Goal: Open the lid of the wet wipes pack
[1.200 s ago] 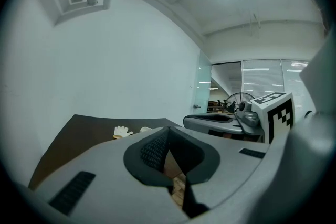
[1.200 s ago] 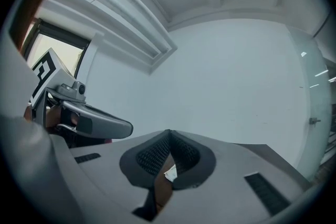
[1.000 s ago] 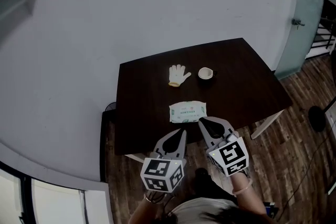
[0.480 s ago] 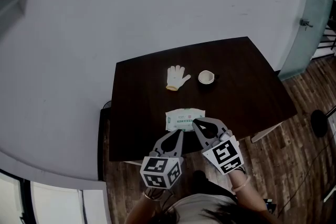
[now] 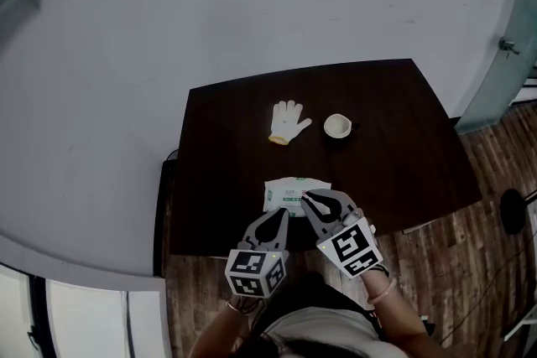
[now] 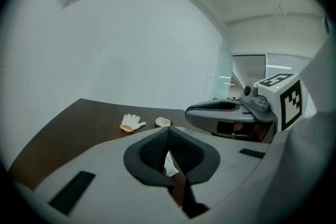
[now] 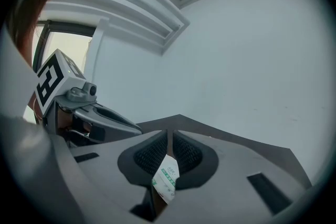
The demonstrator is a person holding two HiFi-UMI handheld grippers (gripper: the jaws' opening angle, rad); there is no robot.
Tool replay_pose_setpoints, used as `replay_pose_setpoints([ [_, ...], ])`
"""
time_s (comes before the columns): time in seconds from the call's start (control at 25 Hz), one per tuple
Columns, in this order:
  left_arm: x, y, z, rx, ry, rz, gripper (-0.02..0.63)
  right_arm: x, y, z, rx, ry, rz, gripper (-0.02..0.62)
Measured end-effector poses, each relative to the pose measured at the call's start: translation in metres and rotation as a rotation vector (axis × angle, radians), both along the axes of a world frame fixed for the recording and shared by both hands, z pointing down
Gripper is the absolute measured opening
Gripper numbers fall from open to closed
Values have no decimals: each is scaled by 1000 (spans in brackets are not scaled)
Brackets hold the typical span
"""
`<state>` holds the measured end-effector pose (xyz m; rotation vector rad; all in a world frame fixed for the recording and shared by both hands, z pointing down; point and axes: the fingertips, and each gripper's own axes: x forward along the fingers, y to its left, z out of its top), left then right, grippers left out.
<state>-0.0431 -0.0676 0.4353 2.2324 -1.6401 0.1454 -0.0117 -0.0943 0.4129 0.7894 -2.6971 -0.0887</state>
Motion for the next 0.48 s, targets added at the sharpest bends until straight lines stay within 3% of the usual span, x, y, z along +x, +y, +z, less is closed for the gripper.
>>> replay_pose_setpoints([
  [0.48, -23, -28, 42, -81, -5, 78, 18, -31, -26, 39, 0, 119, -34, 61],
])
